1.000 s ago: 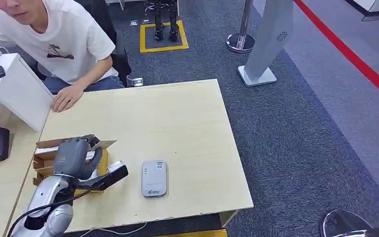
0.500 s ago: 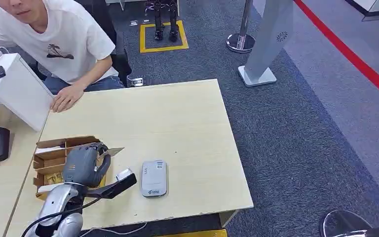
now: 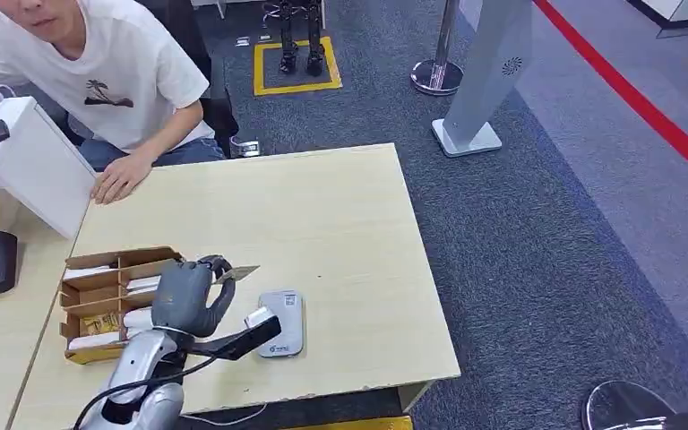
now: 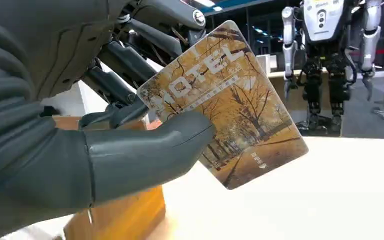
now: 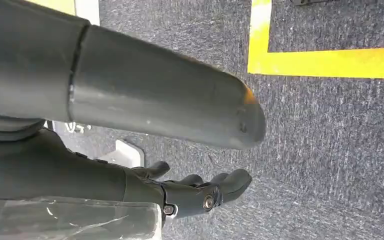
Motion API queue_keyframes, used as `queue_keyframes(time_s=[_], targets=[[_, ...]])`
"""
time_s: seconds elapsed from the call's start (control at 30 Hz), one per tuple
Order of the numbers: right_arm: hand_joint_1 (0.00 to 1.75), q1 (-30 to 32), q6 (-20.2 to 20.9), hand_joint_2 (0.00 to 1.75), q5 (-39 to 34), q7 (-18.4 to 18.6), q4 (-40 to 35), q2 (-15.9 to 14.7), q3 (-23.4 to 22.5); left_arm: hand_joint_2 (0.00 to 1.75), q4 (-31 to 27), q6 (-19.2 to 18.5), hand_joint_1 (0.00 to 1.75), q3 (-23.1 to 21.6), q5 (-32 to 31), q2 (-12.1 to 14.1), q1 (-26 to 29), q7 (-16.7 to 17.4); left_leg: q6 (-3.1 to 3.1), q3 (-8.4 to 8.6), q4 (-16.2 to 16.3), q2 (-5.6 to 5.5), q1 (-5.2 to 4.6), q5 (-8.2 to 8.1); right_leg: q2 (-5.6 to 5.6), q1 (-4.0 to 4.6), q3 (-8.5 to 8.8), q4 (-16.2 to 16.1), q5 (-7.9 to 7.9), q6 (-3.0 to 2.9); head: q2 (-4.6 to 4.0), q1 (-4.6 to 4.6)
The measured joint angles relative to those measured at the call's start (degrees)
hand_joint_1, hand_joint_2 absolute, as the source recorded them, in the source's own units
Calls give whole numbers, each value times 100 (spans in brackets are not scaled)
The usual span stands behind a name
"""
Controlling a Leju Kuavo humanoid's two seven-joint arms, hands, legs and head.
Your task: Pass the card to the sensor for recognition and then transmit it.
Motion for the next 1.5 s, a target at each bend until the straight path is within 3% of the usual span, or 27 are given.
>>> queue_keyframes(time_s=[0.37, 0.57, 0.83, 1.0, 1.1, 1.3, 1.5], targets=[[0, -4, -31, 0, -9, 15, 0, 15, 66, 175, 283, 99, 175, -229, 17, -291, 158, -68, 0, 1, 0, 0, 1, 1, 0, 0, 1, 1, 0, 0, -2, 0], [0, -100, -210, 0, -24, 260, 0, 164, 79, 175, 302, 79, 175, -356, 41, -477, 207, -98, 0, 1, 0, 0, 1, 1, 0, 0, 0, 1, 0, 0, 0, 0], [0, -119, -221, 0, -74, 282, 0, 201, 81, 175, 304, 81, 175, -380, 111, -529, 309, -87, 0, 0, 0, -1, 1, 1, -1, 0, 1, 1, 0, 0, 0, -2], [0, -119, -258, 0, -144, 234, 0, 205, 81, 175, 324, 112, 175, -380, 166, -586, 553, -39, 0, 0, 0, -1, 1, 0, -1, 0, 0, 1, 0, 0, 0, 0], [0, -117, -299, 0, -203, 192, 0, 208, 79, 175, 377, 355, 175, -378, -156, -615, 706, 193, 0, 0, 0, -1, 1, 0, -1, 0, 0, 1, 0, 0, -2, 0], [0, -68, -142, 0, -267, -46, -11, 170, 79, 175, 401, 669, 175, -115, -324, -658, 951, 376, 0, 0, -1, -2, 1, 0, -2, 0, 0, 1, 0, 0, 0, 0], [0, -74, -122, 0, -262, -79, -20, 146, 81, 175, 401, 721, 175, 280, -547, -658, 938, 490, -1, 1, -1, -1, 2, 1, -1, 1, 1, 1, 0, 0, 0, 0]])
